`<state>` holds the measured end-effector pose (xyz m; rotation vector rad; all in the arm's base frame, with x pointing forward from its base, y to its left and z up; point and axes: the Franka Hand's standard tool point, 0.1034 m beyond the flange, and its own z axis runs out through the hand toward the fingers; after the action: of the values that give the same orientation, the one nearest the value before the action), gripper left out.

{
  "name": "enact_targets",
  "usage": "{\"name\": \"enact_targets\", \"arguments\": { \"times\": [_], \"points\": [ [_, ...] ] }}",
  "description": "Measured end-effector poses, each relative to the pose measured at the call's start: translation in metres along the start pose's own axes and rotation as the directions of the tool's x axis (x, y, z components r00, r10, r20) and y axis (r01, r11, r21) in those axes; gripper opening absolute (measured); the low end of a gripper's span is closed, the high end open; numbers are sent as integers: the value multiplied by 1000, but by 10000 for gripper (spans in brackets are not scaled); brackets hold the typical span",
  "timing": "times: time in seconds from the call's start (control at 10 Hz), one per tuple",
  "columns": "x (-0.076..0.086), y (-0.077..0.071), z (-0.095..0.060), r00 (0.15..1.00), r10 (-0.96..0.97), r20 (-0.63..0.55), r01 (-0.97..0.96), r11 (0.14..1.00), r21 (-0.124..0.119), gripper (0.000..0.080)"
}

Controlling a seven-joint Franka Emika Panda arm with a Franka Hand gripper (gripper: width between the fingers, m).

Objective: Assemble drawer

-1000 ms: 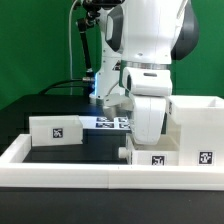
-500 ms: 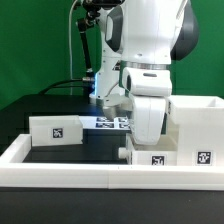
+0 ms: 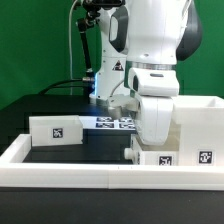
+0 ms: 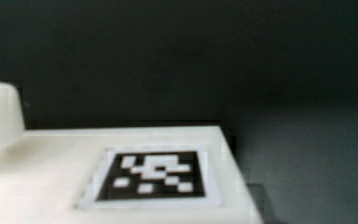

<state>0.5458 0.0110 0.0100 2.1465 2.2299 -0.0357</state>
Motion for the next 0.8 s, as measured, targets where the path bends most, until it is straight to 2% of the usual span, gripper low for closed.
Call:
{"name": "enact_targets", "arguments": {
  "times": [0.1,0.2,0.3,0.4,0.5,0.6,0.7,0.8],
  "points": [
    [-1,-1,0,1000,2,0,-2,1000,1,120],
    [-2,-2,1,1000,4,0,-4,1000,3,302],
    [-3,-2,1,1000,5,0,-5,1000,4,302],
    [-3,-2,1,1000,6,0,-6,1000,4,488],
    [-4,-2,-2,1000,11,1,-11,1000,0,595],
    [-4,1,-7,1000,13,2,-13,1000,-7,595],
    [-4,3,-14,1000,20,5,-20,1000,-9,638],
    [-4,5,-25,1000,23,10,-23,1000,-7,646]
  ]
}}
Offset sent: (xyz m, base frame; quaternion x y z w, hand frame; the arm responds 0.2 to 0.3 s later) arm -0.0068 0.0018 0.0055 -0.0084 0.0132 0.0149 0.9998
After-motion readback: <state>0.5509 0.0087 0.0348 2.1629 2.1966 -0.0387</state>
